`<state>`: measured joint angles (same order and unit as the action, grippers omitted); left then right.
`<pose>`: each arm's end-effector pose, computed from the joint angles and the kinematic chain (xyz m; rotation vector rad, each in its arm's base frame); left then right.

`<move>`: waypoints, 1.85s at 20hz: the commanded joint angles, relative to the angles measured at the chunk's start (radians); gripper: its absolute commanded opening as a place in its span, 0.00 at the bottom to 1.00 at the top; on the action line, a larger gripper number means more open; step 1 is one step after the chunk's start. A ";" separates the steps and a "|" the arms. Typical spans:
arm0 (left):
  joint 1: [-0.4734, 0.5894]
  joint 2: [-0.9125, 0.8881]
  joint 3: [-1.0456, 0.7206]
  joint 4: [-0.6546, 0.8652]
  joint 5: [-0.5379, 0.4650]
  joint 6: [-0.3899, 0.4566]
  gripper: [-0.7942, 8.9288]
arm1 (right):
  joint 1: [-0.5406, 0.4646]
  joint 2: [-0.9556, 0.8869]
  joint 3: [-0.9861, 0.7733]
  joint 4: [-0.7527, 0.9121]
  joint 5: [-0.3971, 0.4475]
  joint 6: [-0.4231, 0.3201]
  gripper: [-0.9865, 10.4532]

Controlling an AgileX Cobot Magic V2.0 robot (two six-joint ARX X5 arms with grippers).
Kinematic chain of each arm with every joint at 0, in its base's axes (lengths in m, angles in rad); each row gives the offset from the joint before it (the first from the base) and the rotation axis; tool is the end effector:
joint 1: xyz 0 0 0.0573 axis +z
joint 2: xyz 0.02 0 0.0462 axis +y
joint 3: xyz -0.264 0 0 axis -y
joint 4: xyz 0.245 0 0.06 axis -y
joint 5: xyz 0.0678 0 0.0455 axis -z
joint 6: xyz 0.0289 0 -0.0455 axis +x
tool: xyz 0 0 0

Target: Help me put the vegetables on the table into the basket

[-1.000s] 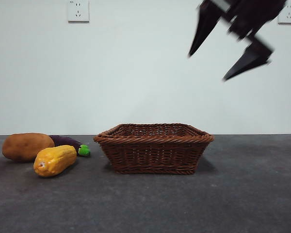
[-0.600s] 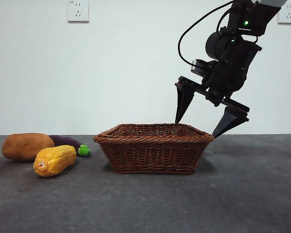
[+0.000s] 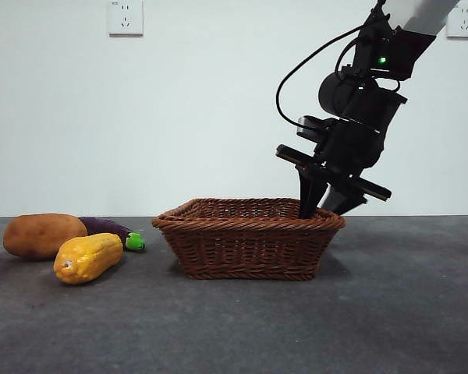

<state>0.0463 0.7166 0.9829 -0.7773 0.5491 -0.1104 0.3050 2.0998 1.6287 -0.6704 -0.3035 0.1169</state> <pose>0.1227 -0.0094 0.3540 -0.2573 0.5210 -0.4646 0.4156 0.1399 0.1870 0.0997 1.1878 0.4719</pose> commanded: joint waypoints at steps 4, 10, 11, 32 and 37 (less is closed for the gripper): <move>-0.002 0.000 0.000 0.007 0.001 0.018 0.74 | 0.003 0.008 -0.001 0.017 -0.008 0.012 0.07; -0.002 0.020 0.000 0.002 0.002 0.018 0.74 | 0.003 -0.171 0.012 -0.001 -0.040 0.029 0.07; -0.002 0.030 0.000 -0.001 0.002 0.018 0.74 | 0.003 -0.220 0.012 -0.018 -0.040 0.029 0.07; -0.338 0.673 0.164 0.079 -0.395 -0.017 0.72 | 0.002 -0.716 0.012 -0.370 0.008 -0.114 0.07; -0.392 0.873 0.262 0.044 -0.483 -0.064 0.72 | 0.002 -0.717 0.012 -0.381 0.009 -0.123 0.07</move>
<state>-0.3439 1.5761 1.2495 -0.7254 0.0715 -0.1505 0.3065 1.3937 1.6363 -1.0626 -0.2871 -0.0025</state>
